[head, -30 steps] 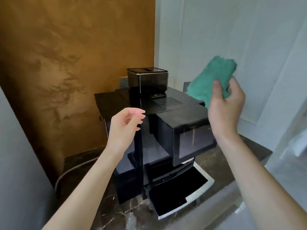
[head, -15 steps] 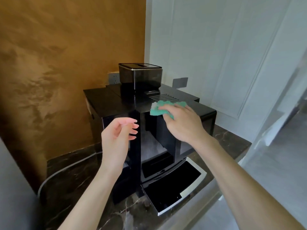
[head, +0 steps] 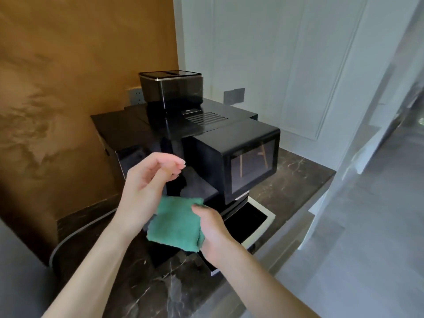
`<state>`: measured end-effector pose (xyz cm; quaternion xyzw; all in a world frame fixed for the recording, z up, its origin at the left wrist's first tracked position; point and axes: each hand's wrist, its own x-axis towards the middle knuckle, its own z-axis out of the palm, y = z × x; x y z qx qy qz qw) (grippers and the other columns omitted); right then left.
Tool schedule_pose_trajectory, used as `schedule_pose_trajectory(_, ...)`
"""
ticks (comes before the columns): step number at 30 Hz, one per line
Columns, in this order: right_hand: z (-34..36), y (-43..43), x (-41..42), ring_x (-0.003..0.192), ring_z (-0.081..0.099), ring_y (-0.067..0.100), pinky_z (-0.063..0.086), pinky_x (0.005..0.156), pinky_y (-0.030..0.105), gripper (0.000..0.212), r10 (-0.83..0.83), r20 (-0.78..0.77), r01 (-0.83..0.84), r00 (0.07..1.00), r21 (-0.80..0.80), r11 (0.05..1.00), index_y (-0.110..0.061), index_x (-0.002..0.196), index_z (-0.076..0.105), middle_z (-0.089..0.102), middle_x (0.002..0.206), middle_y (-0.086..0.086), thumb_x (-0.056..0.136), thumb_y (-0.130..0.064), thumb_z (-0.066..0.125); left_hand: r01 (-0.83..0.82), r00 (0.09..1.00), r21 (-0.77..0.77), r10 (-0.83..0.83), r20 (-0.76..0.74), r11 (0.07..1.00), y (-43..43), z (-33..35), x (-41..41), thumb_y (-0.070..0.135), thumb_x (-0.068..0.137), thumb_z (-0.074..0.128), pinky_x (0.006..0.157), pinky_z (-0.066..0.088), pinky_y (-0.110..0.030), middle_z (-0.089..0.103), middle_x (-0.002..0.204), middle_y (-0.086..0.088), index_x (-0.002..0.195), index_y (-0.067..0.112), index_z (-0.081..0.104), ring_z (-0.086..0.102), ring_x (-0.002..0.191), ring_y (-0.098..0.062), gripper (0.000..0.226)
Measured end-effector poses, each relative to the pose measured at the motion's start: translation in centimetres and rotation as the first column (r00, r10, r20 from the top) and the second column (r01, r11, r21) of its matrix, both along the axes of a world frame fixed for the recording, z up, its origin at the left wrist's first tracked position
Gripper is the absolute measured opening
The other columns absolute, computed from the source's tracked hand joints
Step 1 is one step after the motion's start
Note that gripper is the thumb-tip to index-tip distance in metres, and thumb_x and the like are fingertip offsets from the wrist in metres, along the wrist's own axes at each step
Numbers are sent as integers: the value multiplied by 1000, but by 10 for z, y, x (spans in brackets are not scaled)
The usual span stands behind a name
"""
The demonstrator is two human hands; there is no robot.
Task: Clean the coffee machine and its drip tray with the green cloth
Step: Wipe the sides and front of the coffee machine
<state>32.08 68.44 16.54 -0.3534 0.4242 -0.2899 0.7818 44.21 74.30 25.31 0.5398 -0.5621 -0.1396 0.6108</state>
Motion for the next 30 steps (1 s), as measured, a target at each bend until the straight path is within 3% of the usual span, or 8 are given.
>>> schedule_pose_trajectory(4,-44,7,-22,95,71,38,58,71,44,32,-270,171,183,947,403,897,-4,130,58,72,116,23,106,-22,47,-48,993,-37,51,103,998,-23,17,-5,7,105,52,95,58,-47,74,104,4,102,12,74,68,104,-15,23)
schedule_pose_trajectory(8,-56,-12,-48,118,65,40,56,84,46,41,-553,365,374,749,457,807,-6,139,56,64,133,24,107,-21,35,-111,949,-114,140,282,987,-58,45,-22,23,105,54,92,58,-44,73,103,10,102,19,73,67,103,-9,20)
schedule_pose_trajectory(12,-31,-23,-57,124,62,39,53,100,50,41,-616,536,336,578,531,778,-5,139,54,62,135,23,110,-24,34,-98,817,-132,156,555,986,-91,74,-56,35,102,50,87,54,-38,71,99,9,101,19,72,64,96,-10,27)
schedule_pose_trajectory(17,-7,6,-45,118,67,36,54,100,47,36,-537,627,219,564,514,830,-5,132,60,69,127,20,109,-20,37,-78,626,-52,89,774,996,-128,83,-86,36,98,50,86,52,-35,68,104,10,103,21,72,61,101,-12,26)
schedule_pose_trajectory(22,-2,1,-28,112,67,37,55,86,48,32,-617,563,140,550,666,733,-8,134,56,67,126,18,108,-22,43,-68,656,54,4,755,996,-144,72,-94,37,101,52,92,44,-18,68,112,10,107,22,70,58,109,-6,24)
schedule_pose_trajectory(24,-13,-11,-28,116,65,36,54,96,48,37,-656,522,175,546,694,698,-6,137,52,65,129,18,108,-25,43,-60,661,90,-28,750,994,-145,69,-96,36,103,53,92,37,-8,66,117,10,114,20,69,55,113,-3,25)
schedule_pose_trajectory(27,-22,-36,-40,125,61,35,44,113,48,43,-683,504,294,529,646,704,-2,139,52,63,134,19,109,-29,37,-64,651,79,-19,759,995,-148,68,-93,39,104,53,101,37,-22,65,125,8,120,21,68,55,121,-8,29)
schedule_pose_trajectory(30,-26,-74,-56,128,58,36,44,111,50,46,-687,528,353,498,601,717,1,135,52,60,135,19,110,-33,32,-64,636,56,-3,771,996,-147,65,-93,38,102,54,103,38,-25,65,125,8,118,23,69,54,123,-8,27)
